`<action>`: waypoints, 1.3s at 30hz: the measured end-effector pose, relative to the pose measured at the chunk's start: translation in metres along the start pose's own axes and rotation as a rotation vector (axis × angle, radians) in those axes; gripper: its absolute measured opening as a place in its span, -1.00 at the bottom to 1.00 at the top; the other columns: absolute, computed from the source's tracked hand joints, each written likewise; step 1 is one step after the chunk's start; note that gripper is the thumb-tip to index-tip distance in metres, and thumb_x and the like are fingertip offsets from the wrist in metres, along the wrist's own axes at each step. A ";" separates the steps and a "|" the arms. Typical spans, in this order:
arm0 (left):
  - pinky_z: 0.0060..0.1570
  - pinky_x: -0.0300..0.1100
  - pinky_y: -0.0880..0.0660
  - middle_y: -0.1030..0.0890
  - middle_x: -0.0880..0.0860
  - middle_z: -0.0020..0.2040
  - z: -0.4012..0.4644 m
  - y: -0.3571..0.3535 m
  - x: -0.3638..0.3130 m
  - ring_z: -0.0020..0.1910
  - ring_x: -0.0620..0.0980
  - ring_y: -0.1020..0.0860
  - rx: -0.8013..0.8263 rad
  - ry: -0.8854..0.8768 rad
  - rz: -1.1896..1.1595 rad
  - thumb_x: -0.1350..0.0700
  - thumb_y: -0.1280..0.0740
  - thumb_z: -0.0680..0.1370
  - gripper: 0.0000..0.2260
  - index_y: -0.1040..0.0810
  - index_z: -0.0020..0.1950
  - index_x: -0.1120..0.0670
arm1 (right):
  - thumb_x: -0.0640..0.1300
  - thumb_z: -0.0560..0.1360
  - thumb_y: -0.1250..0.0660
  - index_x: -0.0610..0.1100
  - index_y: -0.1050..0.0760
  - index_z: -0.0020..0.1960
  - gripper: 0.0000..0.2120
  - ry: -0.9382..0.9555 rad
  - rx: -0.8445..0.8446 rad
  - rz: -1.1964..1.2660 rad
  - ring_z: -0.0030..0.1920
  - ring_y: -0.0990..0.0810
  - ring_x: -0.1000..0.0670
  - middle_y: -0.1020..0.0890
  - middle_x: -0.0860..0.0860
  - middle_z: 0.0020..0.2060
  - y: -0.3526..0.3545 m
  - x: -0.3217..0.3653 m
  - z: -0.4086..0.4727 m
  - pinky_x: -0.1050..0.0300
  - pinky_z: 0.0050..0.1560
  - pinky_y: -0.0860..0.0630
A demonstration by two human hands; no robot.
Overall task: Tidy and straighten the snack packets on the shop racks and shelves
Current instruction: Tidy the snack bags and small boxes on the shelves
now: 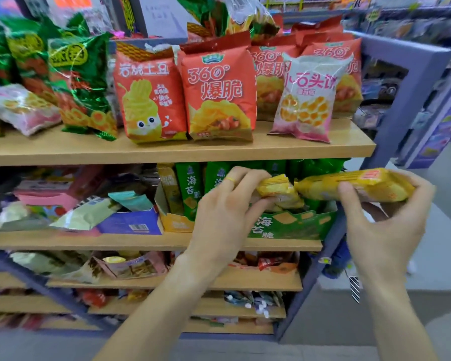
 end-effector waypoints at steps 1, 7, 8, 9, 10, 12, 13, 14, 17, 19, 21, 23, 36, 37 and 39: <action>-0.11 -0.15 -0.56 -0.56 -0.06 0.21 -0.007 0.013 0.002 0.00 -0.11 -0.57 -0.024 0.012 -0.024 -0.05 -0.35 0.61 -0.69 -0.57 0.32 0.01 | -0.13 0.47 -0.56 0.14 -0.33 0.16 -0.52 0.008 -0.005 0.035 0.06 -0.65 0.04 -0.59 0.18 0.05 0.002 0.006 -0.004 0.06 0.11 -0.62; -0.06 -0.24 -0.52 -0.58 -0.02 0.22 -0.053 0.087 0.039 0.03 -0.07 -0.59 -0.144 0.061 0.096 0.07 -0.46 0.58 -0.70 -0.61 0.31 0.05 | -0.15 0.45 -0.53 -0.02 -0.34 0.22 -0.53 -0.048 0.146 0.190 0.09 -0.64 0.06 -0.56 -0.02 0.12 -0.043 0.029 -0.049 0.26 0.07 -0.59; -0.07 -0.26 -0.51 -0.58 -0.01 0.23 -0.057 0.093 0.048 0.02 -0.06 -0.60 -0.141 0.068 0.131 0.09 -0.47 0.58 -0.70 -0.61 0.31 0.05 | -0.16 0.45 -0.53 -0.03 -0.34 0.23 -0.53 -0.054 0.190 0.192 0.09 -0.64 0.05 -0.57 0.02 0.11 -0.058 0.029 -0.058 0.26 0.07 -0.59; -0.06 -0.27 -0.52 -0.57 -0.01 0.24 -0.060 0.098 0.059 0.02 -0.05 -0.60 -0.131 0.076 0.159 0.10 -0.47 0.58 -0.70 -0.61 0.31 0.05 | -0.18 0.46 -0.53 -0.04 -0.35 0.23 -0.53 -0.057 0.234 0.193 0.10 -0.64 0.04 -0.57 0.07 0.10 -0.074 0.030 -0.067 0.26 0.06 -0.59; -0.05 -0.25 -0.53 -0.57 -0.01 0.25 -0.061 0.101 0.069 0.02 -0.03 -0.60 -0.120 0.085 0.187 0.11 -0.47 0.58 -0.69 -0.60 0.31 0.05 | -0.19 0.46 -0.53 -0.05 -0.35 0.23 -0.53 -0.058 0.273 0.192 0.09 -0.64 0.05 -0.58 0.16 0.07 -0.090 0.030 -0.075 0.26 0.04 -0.59; -0.06 -0.19 -0.56 -0.56 -0.01 0.25 -0.059 0.105 0.089 0.02 0.00 -0.61 -0.105 0.095 0.244 0.11 -0.47 0.58 -0.70 -0.59 0.31 0.05 | -0.18 0.47 -0.53 -0.05 -0.36 0.24 -0.54 -0.069 0.337 0.173 0.08 -0.63 0.10 -0.57 0.28 0.03 -0.119 0.029 -0.088 0.26 0.02 -0.59; -0.07 -0.17 -0.56 -0.55 -0.01 0.24 -0.058 0.105 0.097 0.02 0.01 -0.60 -0.096 0.094 0.267 0.11 -0.47 0.58 -0.71 -0.59 0.31 0.05 | -0.17 0.48 -0.53 -0.05 -0.36 0.25 -0.54 -0.067 0.362 0.152 0.07 -0.63 0.11 -0.57 0.29 0.02 -0.132 0.028 -0.093 0.25 0.01 -0.59; -0.06 -0.15 -0.58 -0.55 0.00 0.24 -0.057 0.105 0.105 0.03 0.01 -0.60 -0.083 0.089 0.290 0.11 -0.47 0.58 -0.71 -0.58 0.30 0.04 | -0.15 0.48 -0.53 -0.05 -0.37 0.25 -0.54 -0.053 0.379 0.123 0.06 -0.63 0.11 -0.57 0.27 0.01 -0.143 0.027 -0.097 0.23 0.01 -0.60; -0.11 -0.03 -0.62 -0.54 0.01 0.24 -0.054 0.098 0.127 0.05 0.05 -0.60 -0.012 0.101 0.350 0.09 -0.48 0.57 -0.69 -0.56 0.29 0.02 | -0.09 0.49 -0.53 -0.02 -0.37 0.25 -0.55 -0.048 0.419 0.004 0.02 -0.63 0.16 -0.60 0.14 0.00 -0.171 0.018 -0.106 0.13 -0.01 -0.62; -0.17 -0.01 -0.61 -0.54 0.02 0.24 -0.051 0.092 0.140 0.03 0.08 -0.60 0.042 0.121 0.343 0.07 -0.48 0.57 -0.69 -0.55 0.29 0.01 | -0.05 0.49 -0.52 -0.01 -0.36 0.25 -0.55 -0.032 0.426 -0.093 -0.07 -0.63 0.19 -0.60 0.19 -0.06 -0.184 0.011 -0.110 0.10 -0.08 -0.61; -0.18 0.02 -0.60 -0.51 0.03 0.24 -0.046 0.083 0.151 0.05 0.12 -0.59 0.110 0.116 0.328 0.05 -0.45 0.57 -0.68 -0.52 0.30 0.00 | 0.02 0.49 -0.51 -0.03 -0.36 0.27 -0.53 0.000 0.443 -0.208 -0.18 -0.63 0.15 -0.61 0.17 -0.12 -0.196 0.006 -0.111 0.03 -0.18 -0.61; -0.13 0.06 -0.58 -0.51 0.07 0.20 -0.038 0.074 0.159 0.06 0.17 -0.59 0.161 0.100 0.327 0.04 -0.45 0.57 -0.67 -0.50 0.31 0.02 | 0.08 0.49 -0.51 -0.07 -0.35 0.28 -0.49 0.014 0.451 -0.304 -0.22 -0.65 0.03 -0.64 0.06 -0.13 -0.209 0.002 -0.109 -0.01 -0.23 -0.61; 0.23 0.13 -0.39 -0.58 0.15 0.20 -0.037 0.042 0.179 0.19 0.25 -0.49 0.173 0.154 0.622 0.08 -0.37 0.53 -0.55 -0.47 0.43 0.05 | -0.10 0.56 -0.44 -0.21 -0.41 0.24 -0.65 0.083 0.622 -0.475 -0.04 -0.63 -0.13 -0.61 -0.10 -0.04 -0.259 -0.023 -0.140 0.18 -0.21 -0.35; 0.24 0.15 -0.41 -0.56 0.14 0.21 -0.040 0.040 0.175 0.19 0.24 -0.48 0.114 0.100 0.577 0.13 -0.38 0.49 -0.48 -0.45 0.46 0.04 | -0.13 0.56 -0.43 -0.21 -0.41 0.31 -0.61 0.083 0.645 -0.475 0.02 -0.63 -0.13 -0.61 -0.11 0.03 -0.259 -0.024 -0.141 0.17 -0.16 -0.39; 0.30 0.14 -0.41 -0.50 0.13 0.32 -0.044 0.032 0.165 0.26 0.20 -0.44 0.103 -0.040 0.462 0.20 -0.36 0.49 -0.33 -0.29 0.60 -0.03 | -0.18 0.56 -0.40 -0.22 -0.39 0.42 -0.53 0.068 0.700 -0.476 0.17 -0.58 -0.15 -0.58 -0.14 0.18 -0.258 -0.026 -0.144 0.09 0.02 -0.47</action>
Point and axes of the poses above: each hand's wrist, its own z-axis towards the middle knuckle, its own y-axis out of the back of the hand, x = y × z, the point moved 7 cm from there along z, towards the middle knuckle
